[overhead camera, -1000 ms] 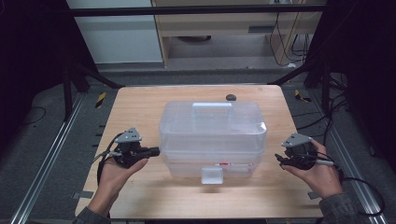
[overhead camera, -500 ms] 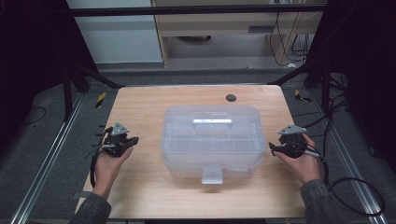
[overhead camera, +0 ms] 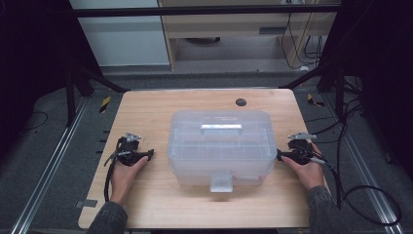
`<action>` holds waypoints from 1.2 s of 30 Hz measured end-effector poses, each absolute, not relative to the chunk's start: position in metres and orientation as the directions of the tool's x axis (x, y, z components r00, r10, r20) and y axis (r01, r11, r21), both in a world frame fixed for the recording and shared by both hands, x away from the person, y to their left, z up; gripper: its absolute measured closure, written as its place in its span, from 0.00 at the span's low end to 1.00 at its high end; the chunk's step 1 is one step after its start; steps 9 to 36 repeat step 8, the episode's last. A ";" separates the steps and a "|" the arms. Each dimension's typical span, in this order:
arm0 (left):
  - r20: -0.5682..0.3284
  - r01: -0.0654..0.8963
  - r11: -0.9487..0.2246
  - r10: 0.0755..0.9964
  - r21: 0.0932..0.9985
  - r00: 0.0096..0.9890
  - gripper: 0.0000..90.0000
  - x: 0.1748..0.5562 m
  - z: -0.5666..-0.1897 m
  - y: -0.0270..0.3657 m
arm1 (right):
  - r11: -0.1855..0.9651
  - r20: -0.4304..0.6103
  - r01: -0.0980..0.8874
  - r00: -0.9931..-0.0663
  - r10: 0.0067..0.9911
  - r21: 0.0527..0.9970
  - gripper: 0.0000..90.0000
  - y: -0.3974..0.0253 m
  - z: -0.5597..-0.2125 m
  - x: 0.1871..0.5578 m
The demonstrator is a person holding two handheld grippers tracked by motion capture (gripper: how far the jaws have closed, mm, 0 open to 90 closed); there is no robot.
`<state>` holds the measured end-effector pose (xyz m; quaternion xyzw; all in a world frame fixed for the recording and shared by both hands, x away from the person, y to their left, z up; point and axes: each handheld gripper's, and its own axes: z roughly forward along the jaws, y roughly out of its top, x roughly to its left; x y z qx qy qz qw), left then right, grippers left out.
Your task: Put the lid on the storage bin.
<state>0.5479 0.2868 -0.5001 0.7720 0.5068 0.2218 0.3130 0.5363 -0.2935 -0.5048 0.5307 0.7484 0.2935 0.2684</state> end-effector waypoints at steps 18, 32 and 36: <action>0.019 0.625 -0.275 0.923 0.731 0.384 0.11 0.549 -0.507 0.287 | 0.127 0.004 0.675 -0.189 0.982 0.726 0.02 -0.292 -0.512 0.540; 0.019 0.625 -0.275 0.923 0.731 0.384 0.11 0.549 -0.507 0.287 | 0.127 0.004 0.675 -0.189 0.982 0.726 0.02 -0.292 -0.512 0.540; 0.019 0.625 -0.275 0.923 0.731 0.384 0.11 0.549 -0.507 0.287 | 0.127 0.004 0.675 -0.189 0.982 0.726 0.02 -0.292 -0.512 0.540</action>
